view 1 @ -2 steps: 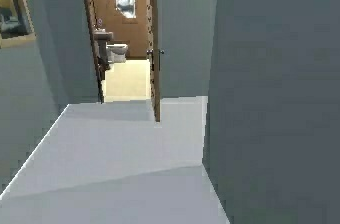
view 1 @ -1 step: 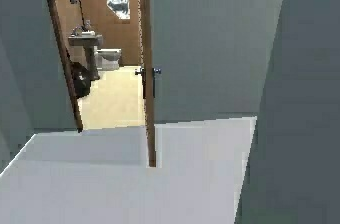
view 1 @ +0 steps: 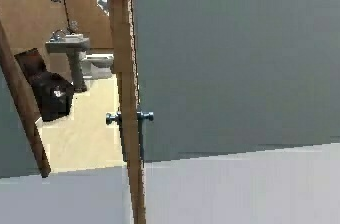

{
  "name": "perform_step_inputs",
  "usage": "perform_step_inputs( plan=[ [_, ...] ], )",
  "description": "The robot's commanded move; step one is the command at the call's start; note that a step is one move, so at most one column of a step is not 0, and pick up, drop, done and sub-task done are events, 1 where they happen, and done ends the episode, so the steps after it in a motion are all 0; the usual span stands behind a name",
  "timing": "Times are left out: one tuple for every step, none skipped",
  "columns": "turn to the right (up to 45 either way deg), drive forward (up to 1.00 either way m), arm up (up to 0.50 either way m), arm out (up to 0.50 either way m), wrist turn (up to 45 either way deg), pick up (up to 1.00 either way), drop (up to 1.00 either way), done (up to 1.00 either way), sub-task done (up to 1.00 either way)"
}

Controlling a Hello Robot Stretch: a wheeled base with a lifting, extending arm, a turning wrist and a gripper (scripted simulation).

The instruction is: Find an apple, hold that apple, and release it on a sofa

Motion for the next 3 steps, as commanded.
perform_step_inputs(
  plan=[
    [45.0, 0.0, 0.0, 0.0, 0.0, 0.0, 0.0, 0.0, 0.0],
    [6.0, 0.0, 0.0, 0.0, 0.0, 0.0, 0.0, 0.0, 0.0],
    [0.0, 1.0, 0.0, 0.0, 0.0, 0.0, 0.0, 0.0, 0.0]
  ],
)
